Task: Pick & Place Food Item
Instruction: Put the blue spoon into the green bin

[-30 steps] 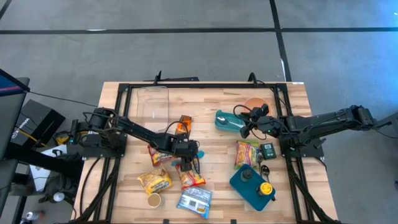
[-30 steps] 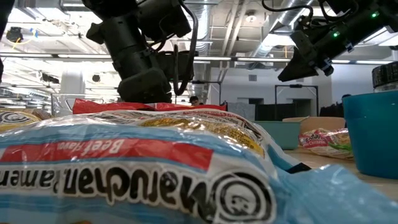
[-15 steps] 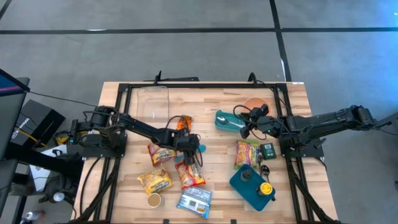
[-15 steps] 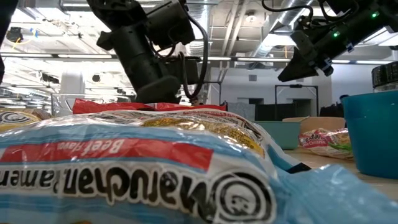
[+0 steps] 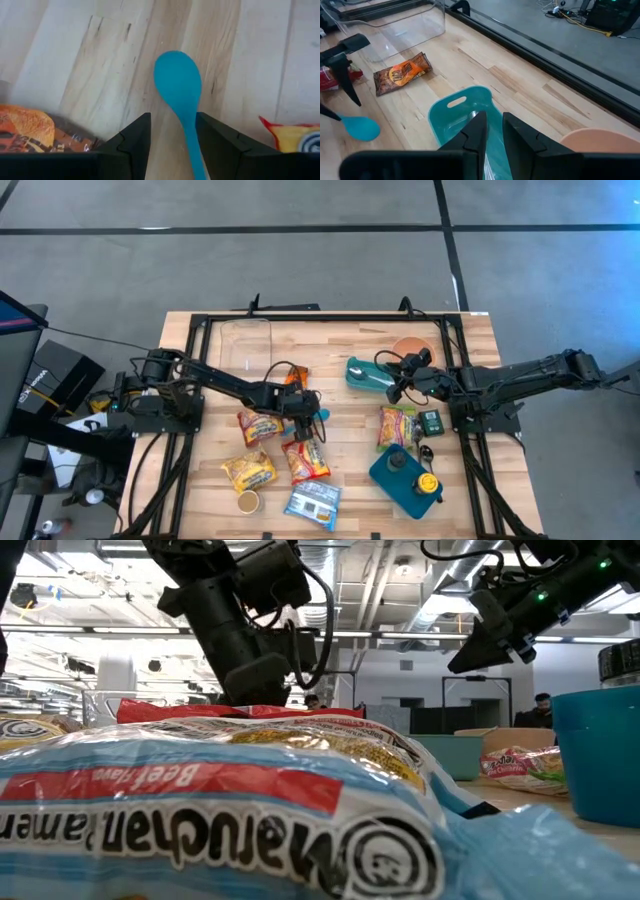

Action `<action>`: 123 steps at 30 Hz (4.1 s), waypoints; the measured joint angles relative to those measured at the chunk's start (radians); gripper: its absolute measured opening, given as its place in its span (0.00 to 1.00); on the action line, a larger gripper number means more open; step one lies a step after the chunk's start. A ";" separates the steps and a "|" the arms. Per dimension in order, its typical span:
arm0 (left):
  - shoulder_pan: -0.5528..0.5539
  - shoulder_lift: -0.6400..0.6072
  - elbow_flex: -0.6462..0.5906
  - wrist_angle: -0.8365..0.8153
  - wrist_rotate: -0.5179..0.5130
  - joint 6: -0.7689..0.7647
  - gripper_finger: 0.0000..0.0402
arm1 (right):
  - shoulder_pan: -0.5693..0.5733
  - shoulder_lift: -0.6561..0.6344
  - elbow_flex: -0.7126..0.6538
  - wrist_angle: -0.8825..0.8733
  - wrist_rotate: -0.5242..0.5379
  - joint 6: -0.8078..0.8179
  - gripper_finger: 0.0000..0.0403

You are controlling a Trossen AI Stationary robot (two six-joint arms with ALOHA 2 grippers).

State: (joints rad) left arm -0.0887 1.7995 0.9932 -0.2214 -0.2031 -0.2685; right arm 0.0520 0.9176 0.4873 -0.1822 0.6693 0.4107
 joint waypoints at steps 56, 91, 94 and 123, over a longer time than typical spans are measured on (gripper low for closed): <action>-0.051 0.070 -0.005 0.013 -0.051 -0.081 0.30 | 0.000 0.000 0.000 -0.001 0.000 0.000 0.14; -0.048 0.005 -0.010 0.168 -0.063 0.004 0.08 | 0.000 0.000 0.000 0.003 0.000 0.000 0.14; -0.045 0.005 -0.010 0.234 -0.063 0.052 0.07 | 0.000 0.000 0.000 0.003 0.000 0.000 0.14; 0.141 0.002 -0.008 0.895 0.048 0.212 0.07 | -0.024 -0.001 -0.105 0.120 -0.100 -0.025 0.13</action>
State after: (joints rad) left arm 0.0526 1.8019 0.9855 0.6739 -0.1550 -0.0564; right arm 0.0280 0.9170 0.3826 -0.0625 0.5698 0.3854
